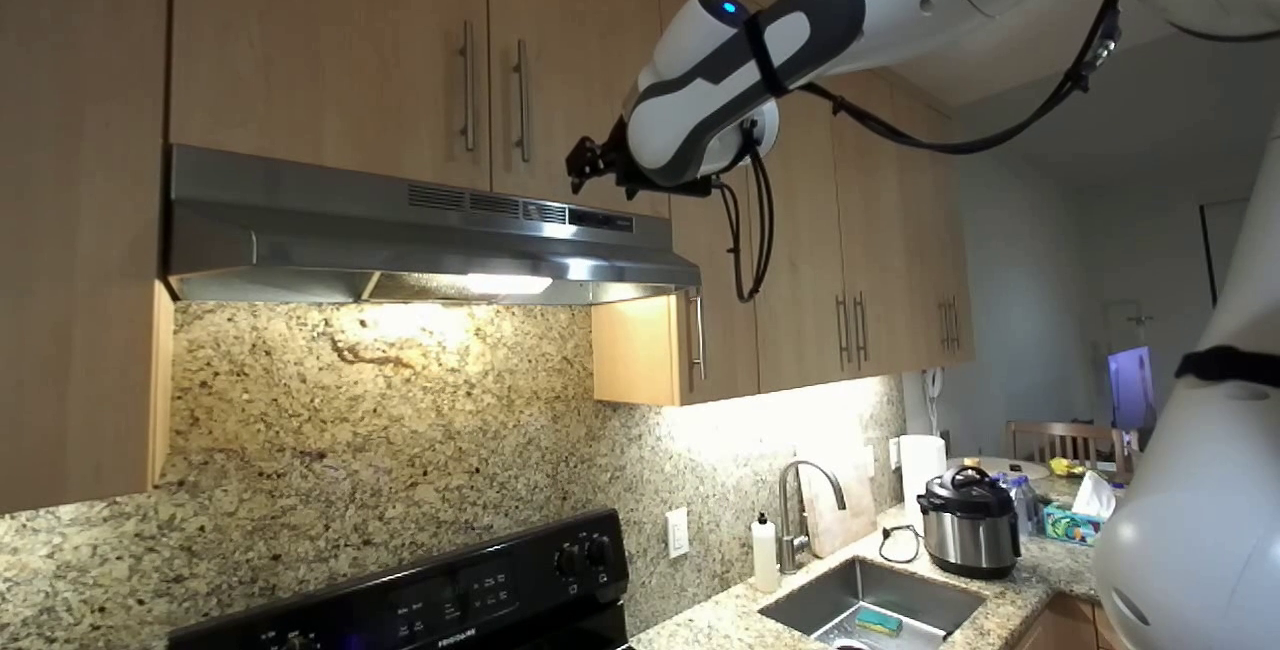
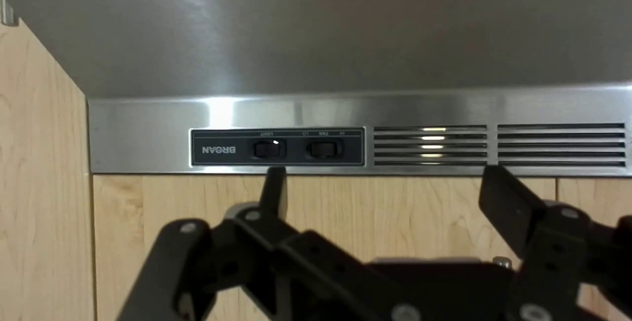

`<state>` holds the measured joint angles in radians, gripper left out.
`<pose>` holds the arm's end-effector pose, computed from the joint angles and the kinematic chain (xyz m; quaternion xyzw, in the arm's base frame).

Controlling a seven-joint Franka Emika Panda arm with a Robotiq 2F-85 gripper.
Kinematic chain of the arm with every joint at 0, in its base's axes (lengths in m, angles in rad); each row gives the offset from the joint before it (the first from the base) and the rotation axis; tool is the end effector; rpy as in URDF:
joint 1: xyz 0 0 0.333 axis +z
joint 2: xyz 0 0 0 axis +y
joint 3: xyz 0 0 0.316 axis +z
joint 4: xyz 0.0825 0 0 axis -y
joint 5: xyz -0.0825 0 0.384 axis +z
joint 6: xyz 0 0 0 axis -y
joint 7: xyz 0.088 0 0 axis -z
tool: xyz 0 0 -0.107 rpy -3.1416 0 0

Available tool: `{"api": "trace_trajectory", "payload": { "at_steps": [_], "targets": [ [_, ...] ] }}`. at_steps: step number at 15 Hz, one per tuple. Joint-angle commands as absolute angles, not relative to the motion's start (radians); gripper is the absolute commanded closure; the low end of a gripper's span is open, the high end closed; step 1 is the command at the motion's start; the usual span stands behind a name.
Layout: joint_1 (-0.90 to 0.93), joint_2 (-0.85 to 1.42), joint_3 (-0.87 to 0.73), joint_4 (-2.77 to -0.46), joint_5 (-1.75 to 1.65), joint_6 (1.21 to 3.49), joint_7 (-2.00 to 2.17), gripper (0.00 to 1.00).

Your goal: Switch off the stove light

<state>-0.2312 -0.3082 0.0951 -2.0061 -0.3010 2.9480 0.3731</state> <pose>0.5030 -0.0397 0.7378 0.8024 -0.0961 0.5866 0.0533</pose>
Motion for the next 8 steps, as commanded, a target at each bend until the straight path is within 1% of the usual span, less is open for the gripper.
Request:
{"api": "trace_trajectory", "payload": {
  "at_steps": [1, 8],
  "targets": [
    [-0.243, -0.284, 0.096, -1.986, -0.304, 2.951, 0.384, 0.0],
    [-0.205, -0.215, 0.054, -1.931, -0.236, 2.954, 0.355, 0.0]
  ]
}}
